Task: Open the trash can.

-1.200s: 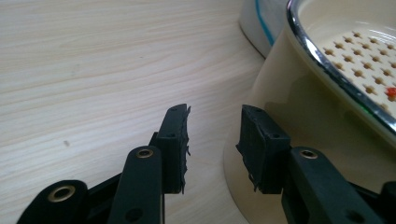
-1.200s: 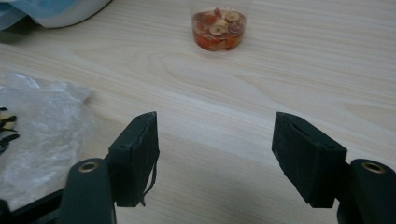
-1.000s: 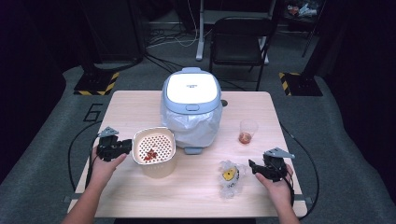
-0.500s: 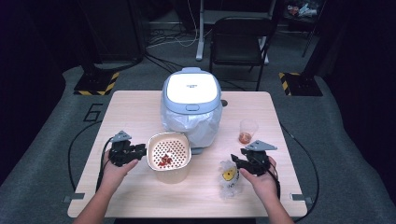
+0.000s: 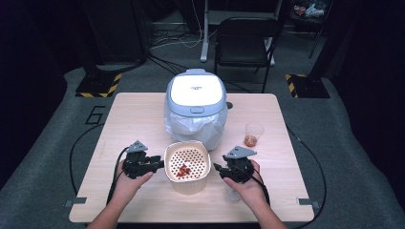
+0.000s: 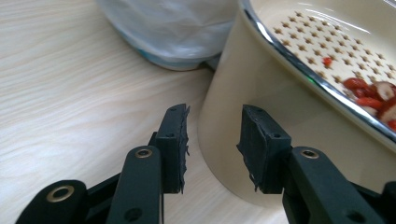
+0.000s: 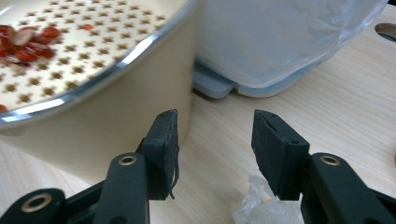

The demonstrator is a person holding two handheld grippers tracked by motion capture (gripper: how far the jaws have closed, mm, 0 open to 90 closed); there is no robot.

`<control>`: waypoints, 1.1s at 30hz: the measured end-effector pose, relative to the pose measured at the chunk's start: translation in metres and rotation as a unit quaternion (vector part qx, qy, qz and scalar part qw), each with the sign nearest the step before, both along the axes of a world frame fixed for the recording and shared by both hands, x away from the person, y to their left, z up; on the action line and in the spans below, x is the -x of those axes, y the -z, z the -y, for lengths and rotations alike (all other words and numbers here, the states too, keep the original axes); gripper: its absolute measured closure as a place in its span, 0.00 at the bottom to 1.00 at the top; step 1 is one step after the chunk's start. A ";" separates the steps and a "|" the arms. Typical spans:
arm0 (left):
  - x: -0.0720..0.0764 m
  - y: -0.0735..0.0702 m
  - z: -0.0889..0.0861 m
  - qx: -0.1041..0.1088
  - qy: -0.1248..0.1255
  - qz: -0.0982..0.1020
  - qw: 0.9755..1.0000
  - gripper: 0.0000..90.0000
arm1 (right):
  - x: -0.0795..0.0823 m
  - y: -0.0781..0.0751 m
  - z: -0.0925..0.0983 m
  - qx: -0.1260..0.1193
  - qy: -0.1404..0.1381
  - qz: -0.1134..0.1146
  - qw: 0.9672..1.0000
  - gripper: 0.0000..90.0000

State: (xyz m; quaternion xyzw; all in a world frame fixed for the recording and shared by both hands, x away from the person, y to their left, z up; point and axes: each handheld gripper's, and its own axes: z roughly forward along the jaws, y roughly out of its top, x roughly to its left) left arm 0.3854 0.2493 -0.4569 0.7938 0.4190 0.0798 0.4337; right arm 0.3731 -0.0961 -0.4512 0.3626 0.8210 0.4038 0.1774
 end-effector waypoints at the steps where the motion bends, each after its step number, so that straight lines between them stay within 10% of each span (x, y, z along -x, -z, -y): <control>1: 0.001 0.000 0.005 0.001 0.004 -0.003 1.000 0.68 | 0.001 0.000 0.001 0.001 -0.001 0.001 1.000 0.56; 15: -0.003 0.003 0.049 0.025 0.039 -0.011 0.999 0.63 | 0.018 -0.003 0.048 -0.016 0.037 -0.006 0.999 0.52; 22: 0.020 -0.007 0.050 0.011 0.067 0.009 0.998 0.62 | 0.047 -0.009 0.059 -0.039 -0.006 0.008 0.999 0.47; 33: 0.009 -0.003 0.080 0.016 0.084 0.008 0.996 0.63 | 0.060 0.000 0.049 -0.024 -0.027 0.016 0.999 0.38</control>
